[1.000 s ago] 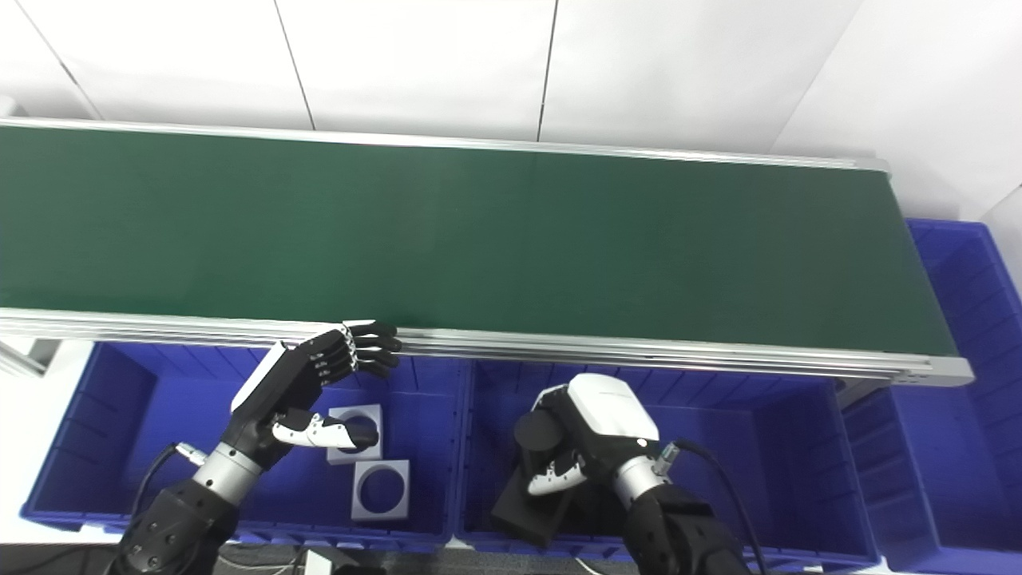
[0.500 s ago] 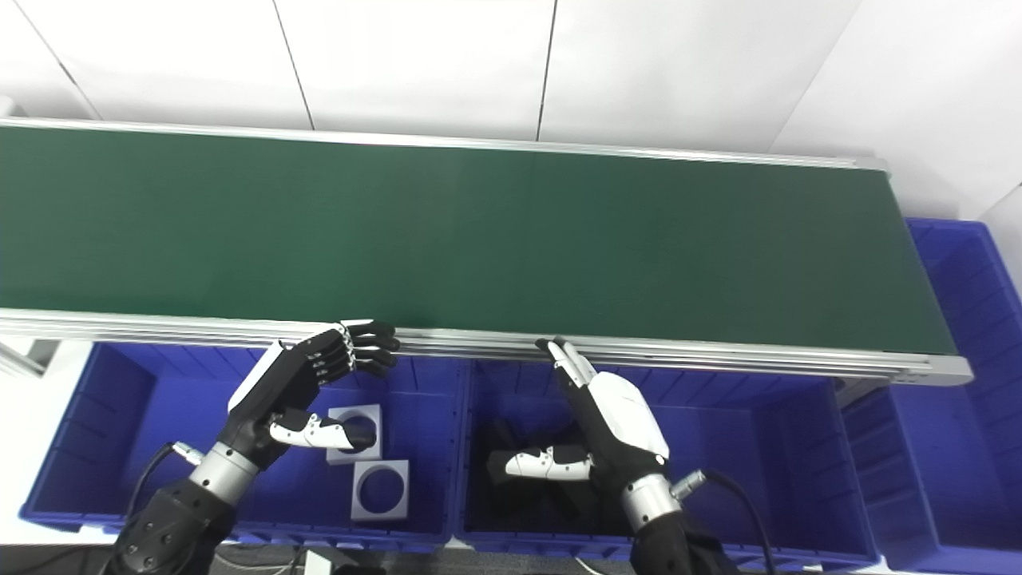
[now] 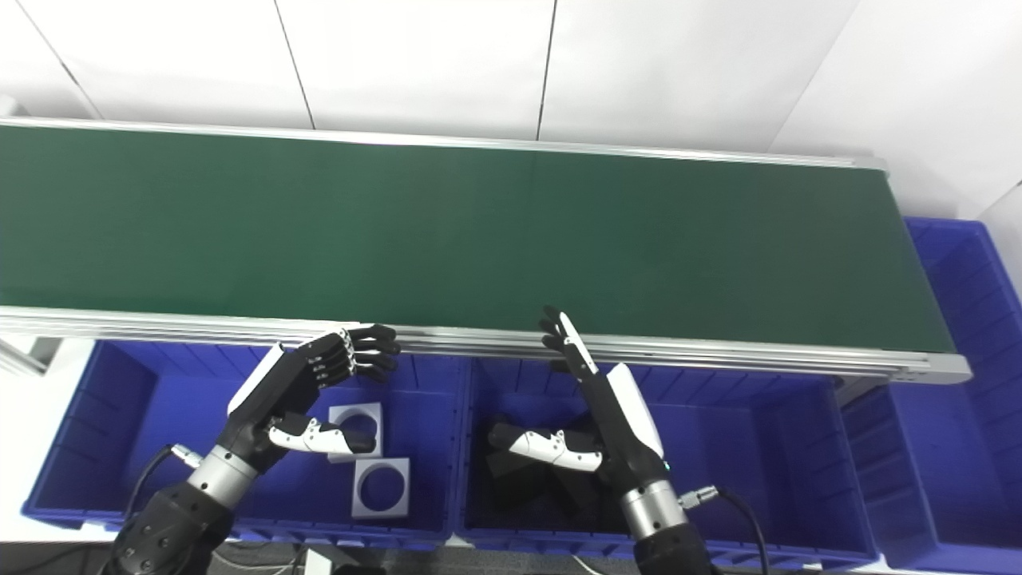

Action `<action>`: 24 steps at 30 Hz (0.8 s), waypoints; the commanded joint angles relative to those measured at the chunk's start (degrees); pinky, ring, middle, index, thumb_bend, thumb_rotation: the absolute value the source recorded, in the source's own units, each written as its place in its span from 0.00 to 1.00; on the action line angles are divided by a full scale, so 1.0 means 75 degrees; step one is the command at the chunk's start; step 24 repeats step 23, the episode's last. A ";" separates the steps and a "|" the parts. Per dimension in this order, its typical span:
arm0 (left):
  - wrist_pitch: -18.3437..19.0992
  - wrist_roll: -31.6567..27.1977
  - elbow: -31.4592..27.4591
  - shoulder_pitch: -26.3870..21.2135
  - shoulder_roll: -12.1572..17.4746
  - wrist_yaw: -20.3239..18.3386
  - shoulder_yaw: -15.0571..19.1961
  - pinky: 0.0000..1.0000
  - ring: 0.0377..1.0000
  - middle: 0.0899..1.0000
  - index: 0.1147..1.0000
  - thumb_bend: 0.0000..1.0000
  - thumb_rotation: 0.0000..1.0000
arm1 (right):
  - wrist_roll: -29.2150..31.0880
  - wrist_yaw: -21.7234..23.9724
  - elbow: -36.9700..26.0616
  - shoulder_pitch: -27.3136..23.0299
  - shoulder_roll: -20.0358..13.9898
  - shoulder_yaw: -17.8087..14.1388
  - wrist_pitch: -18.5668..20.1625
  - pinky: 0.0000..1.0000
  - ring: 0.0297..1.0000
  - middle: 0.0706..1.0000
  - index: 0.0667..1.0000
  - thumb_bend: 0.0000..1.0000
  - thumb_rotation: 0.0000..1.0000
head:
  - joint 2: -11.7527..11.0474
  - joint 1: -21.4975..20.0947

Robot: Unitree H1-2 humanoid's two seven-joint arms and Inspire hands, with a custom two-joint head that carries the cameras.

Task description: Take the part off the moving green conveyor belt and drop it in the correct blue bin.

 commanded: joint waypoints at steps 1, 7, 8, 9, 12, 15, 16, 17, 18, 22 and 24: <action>-0.0029 -0.0010 -0.0250 -0.0058 0.0075 0.0028 0.0029 0.62 0.67 0.71 0.72 0.90 0.28 | 0.0559 0.0065 -0.0074 -0.0061 0.0068 -0.0115 -0.0456 0.80 0.87 0.89 0.95 0.91 0.50 | -0.0003 0.0009; -0.0002 0.0017 -0.0269 -0.0062 0.0046 0.0047 0.0036 0.62 0.67 0.72 0.73 0.90 0.28 | 0.1035 0.0158 0.0017 -0.0076 0.0116 -0.0252 -0.0504 0.80 0.87 0.89 0.95 0.92 0.48 | -0.0018 0.0026; 0.0001 0.0011 -0.0265 -0.0068 0.0045 0.0042 0.0033 0.62 0.67 0.72 0.73 0.89 0.28 | 0.1063 0.0171 0.0023 -0.0080 0.0117 -0.0263 -0.0503 0.81 0.87 0.89 0.95 0.92 0.47 | -0.0018 0.0026; -0.0012 0.0016 -0.0254 -0.0074 0.0045 0.0039 0.0032 0.62 0.67 0.72 0.73 0.89 0.28 | 0.1098 0.0189 0.0031 -0.0085 0.0116 -0.0273 -0.0511 0.81 0.87 0.89 0.95 0.92 0.47 | -0.0018 0.0026; -0.0016 0.0009 -0.0230 -0.0085 0.0026 0.0049 0.0038 0.62 0.67 0.72 0.73 0.89 0.28 | 0.1207 0.0244 0.0088 -0.0110 0.0110 -0.0294 -0.0582 0.81 0.88 0.90 0.95 0.91 0.47 | -0.0027 0.0029; 0.0005 0.0043 -0.0255 -0.0082 0.0012 0.0067 0.0032 0.62 0.67 0.72 0.74 0.90 0.27 | 0.1257 0.0277 0.0134 -0.0123 0.0101 -0.0306 -0.0610 0.81 0.88 0.90 0.95 0.91 0.47 | -0.0043 0.0039; 0.0011 0.0049 -0.0261 -0.0082 0.0013 0.0068 0.0030 0.62 0.67 0.72 0.75 0.89 0.27 | 0.1253 0.0282 0.0140 -0.0125 0.0098 -0.0308 -0.0613 0.81 0.88 0.90 0.95 0.91 0.47 | -0.0043 0.0039; 0.0000 0.0033 -0.0246 -0.0086 0.0008 0.0062 0.0030 0.62 0.67 0.72 0.75 0.89 0.27 | 0.1258 0.0288 0.0142 -0.0127 0.0100 -0.0314 -0.0617 0.81 0.88 0.90 0.95 0.91 0.47 | -0.0042 0.0042; -0.0011 0.0022 -0.0232 -0.0091 0.0003 0.0059 0.0030 0.62 0.67 0.72 0.75 0.89 0.27 | 0.1263 0.0297 0.0144 -0.0128 0.0104 -0.0321 -0.0622 0.80 0.88 0.90 0.95 0.91 0.46 | -0.0044 0.0051; 0.0026 0.0014 -0.0245 -0.0083 -0.0013 0.0060 0.0028 0.62 0.67 0.72 0.75 0.90 0.27 | 0.1225 0.0305 0.0147 -0.0128 0.0125 -0.0353 -0.0615 0.79 0.87 0.89 0.95 0.91 0.46 | -0.0053 0.0065; 0.0029 0.0042 -0.0254 -0.0084 -0.0011 0.0065 0.0025 0.62 0.67 0.72 0.75 0.90 0.27 | 0.1226 0.0307 0.0163 -0.0127 0.0129 -0.0359 -0.0636 0.79 0.87 0.89 0.95 0.91 0.46 | -0.0051 0.0073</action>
